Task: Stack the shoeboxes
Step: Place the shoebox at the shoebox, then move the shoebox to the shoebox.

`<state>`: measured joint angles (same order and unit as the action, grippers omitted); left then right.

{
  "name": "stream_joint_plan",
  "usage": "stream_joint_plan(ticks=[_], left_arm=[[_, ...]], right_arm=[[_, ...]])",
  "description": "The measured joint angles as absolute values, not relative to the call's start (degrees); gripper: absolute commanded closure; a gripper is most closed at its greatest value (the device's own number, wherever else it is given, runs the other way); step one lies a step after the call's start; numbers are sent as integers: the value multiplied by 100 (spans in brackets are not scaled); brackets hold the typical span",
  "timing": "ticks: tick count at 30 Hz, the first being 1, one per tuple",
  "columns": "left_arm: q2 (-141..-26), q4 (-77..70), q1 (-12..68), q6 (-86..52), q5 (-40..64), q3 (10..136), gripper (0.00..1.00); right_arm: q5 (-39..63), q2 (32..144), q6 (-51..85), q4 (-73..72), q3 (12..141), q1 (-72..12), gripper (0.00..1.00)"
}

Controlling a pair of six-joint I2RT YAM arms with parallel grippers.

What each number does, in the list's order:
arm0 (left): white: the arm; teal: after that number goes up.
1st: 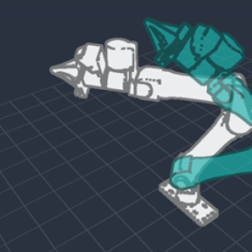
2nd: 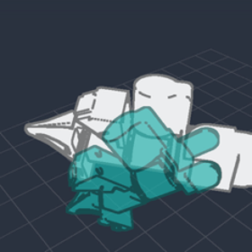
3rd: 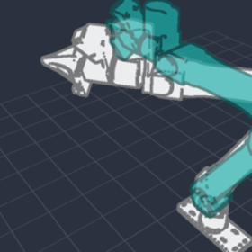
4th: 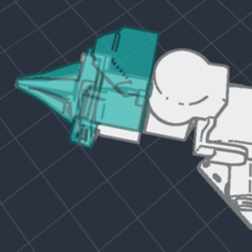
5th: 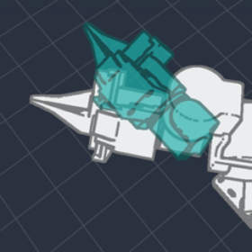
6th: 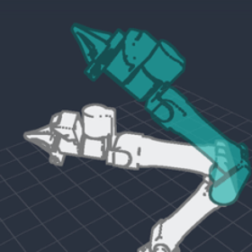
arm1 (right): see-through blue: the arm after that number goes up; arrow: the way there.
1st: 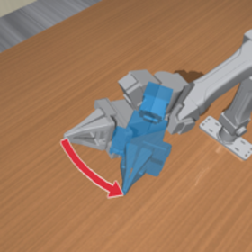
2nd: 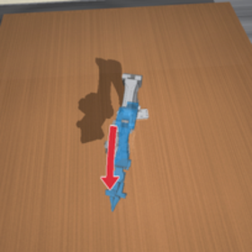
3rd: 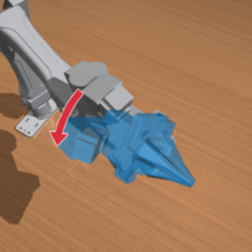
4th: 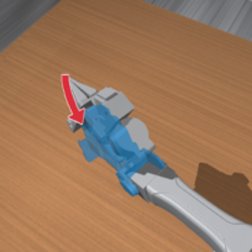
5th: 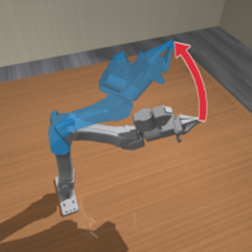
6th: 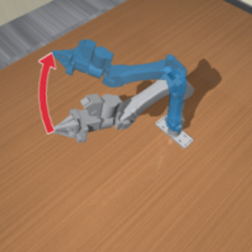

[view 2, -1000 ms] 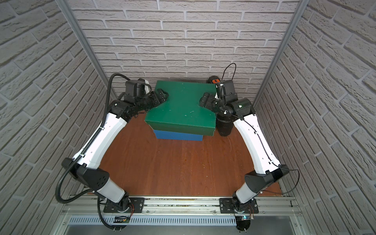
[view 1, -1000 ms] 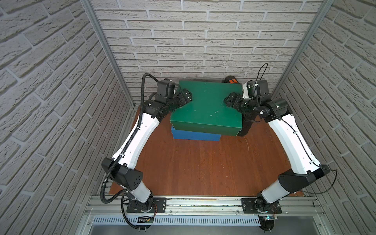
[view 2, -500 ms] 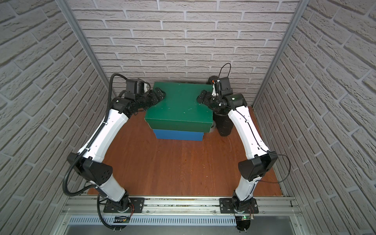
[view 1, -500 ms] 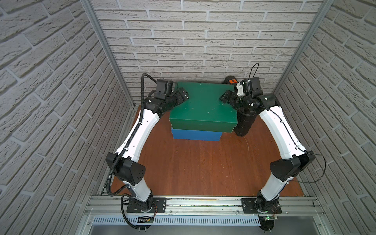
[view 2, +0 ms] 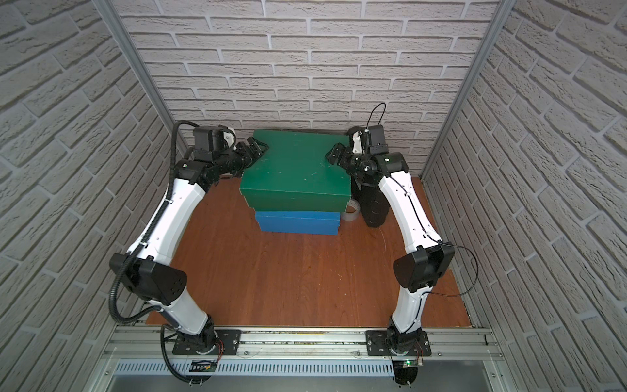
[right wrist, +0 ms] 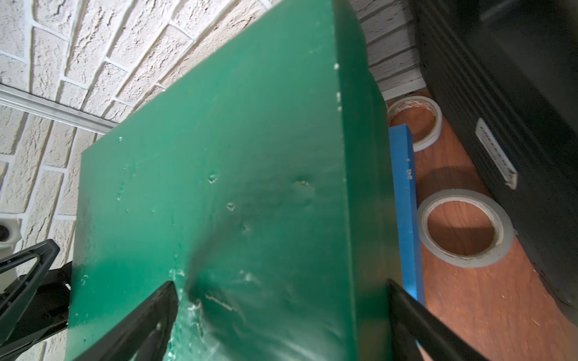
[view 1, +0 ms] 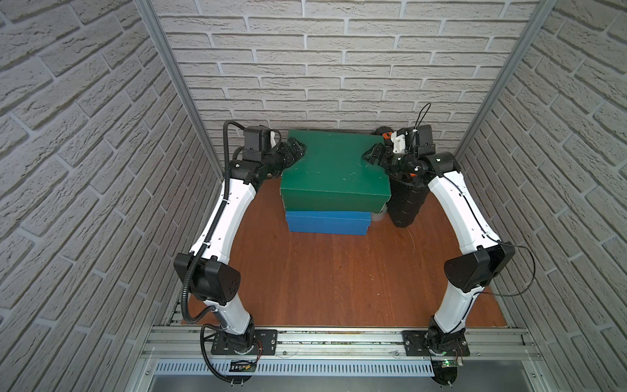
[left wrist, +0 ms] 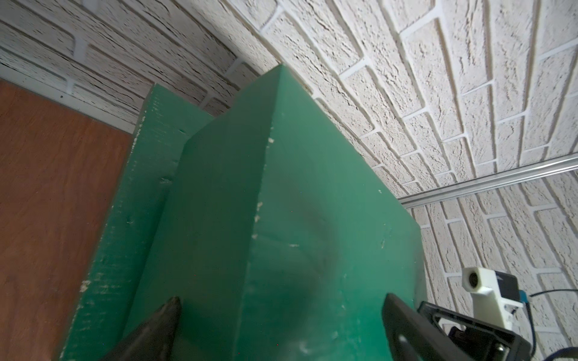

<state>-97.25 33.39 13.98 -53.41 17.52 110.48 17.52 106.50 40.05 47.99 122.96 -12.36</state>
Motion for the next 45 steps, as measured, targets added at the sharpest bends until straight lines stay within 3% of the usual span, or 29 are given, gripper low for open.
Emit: stream_joint_plan(ticks=[8, 23, 31, 35, 40, 45], left_arm=[[-9727, 3299, 1125, -5234, 1970, 11006, 2], [-9653, 3208, 421, -4945, 2038, 10698, 2], [-8176, 2296, 117, -4547, 2069, 9004, 2], [-6812, 1739, 119, -4300, 2095, 8143, 2], [-5299, 1087, 152, -4224, 2156, 6823, 2], [-4805, 867, 390, -4195, 2287, 5739, 2]], right_arm=[[1800, 10774, 3959, 4805, 12516, -1249, 0], [1007, 10884, 3638, 5374, 12881, -1081, 0], [1155, 10685, 3157, 5328, 12958, -1022, 0], [1247, 9572, 3004, 4971, 12066, -1022, 0], [1409, 6963, 3026, 3621, 9345, -1024, 0], [1511, 5325, 3065, 2897, 7448, -1024, 0]])
